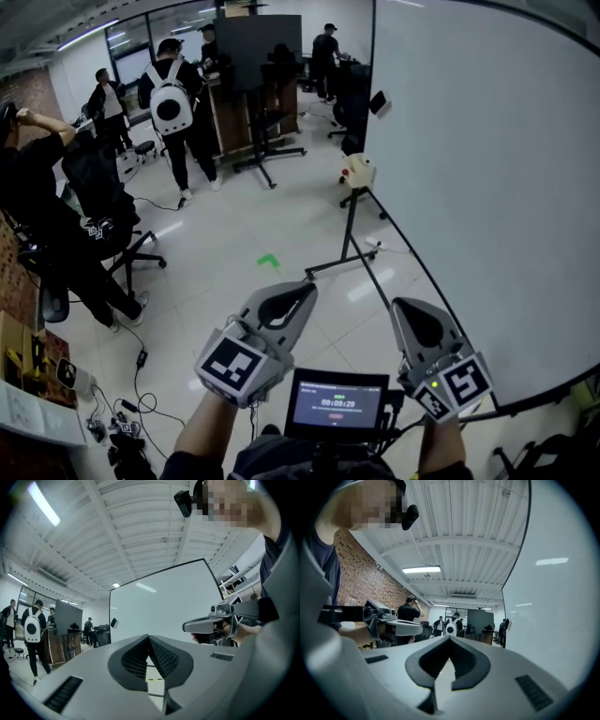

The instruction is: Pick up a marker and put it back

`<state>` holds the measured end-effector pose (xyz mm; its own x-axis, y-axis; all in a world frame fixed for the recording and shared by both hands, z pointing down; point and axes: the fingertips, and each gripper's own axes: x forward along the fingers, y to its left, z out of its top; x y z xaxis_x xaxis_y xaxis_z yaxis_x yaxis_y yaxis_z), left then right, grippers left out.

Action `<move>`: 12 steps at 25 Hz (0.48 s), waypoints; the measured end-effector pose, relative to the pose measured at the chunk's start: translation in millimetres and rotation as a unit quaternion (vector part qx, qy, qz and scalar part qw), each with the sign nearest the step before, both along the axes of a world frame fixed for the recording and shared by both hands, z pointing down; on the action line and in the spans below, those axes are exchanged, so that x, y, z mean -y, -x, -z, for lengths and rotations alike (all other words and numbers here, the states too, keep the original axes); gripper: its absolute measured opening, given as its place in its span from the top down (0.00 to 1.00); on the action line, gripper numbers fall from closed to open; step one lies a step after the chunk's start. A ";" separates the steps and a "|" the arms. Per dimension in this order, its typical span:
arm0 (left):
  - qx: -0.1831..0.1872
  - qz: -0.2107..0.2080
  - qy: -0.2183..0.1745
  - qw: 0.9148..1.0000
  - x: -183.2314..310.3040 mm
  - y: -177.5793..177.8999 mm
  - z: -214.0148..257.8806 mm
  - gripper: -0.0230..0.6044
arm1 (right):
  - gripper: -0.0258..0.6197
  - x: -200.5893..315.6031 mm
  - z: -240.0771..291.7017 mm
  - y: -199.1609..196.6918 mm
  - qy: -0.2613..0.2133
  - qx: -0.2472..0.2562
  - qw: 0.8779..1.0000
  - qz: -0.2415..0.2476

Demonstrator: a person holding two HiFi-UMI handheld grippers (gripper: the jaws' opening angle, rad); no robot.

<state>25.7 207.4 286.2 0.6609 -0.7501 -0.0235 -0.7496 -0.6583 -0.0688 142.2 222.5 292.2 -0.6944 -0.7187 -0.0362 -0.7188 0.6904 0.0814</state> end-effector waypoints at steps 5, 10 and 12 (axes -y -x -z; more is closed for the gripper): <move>-0.008 -0.012 0.003 1.000 -3.0 43.4 -6.4 0.97 | 0.95 -0.3 -5.9 52.1 0.008 -0.022 1.000 -0.001; -0.026 -0.008 0.005 1.000 -9.8 108.4 -6.6 0.97 | 0.95 -12.4 0.6 117.0 -0.008 -0.040 0.999 0.002; -0.030 -0.007 0.004 1.000 -14.0 131.2 -5.9 0.97 | 0.95 -17.5 1.5 139.8 -0.011 -0.045 0.999 0.005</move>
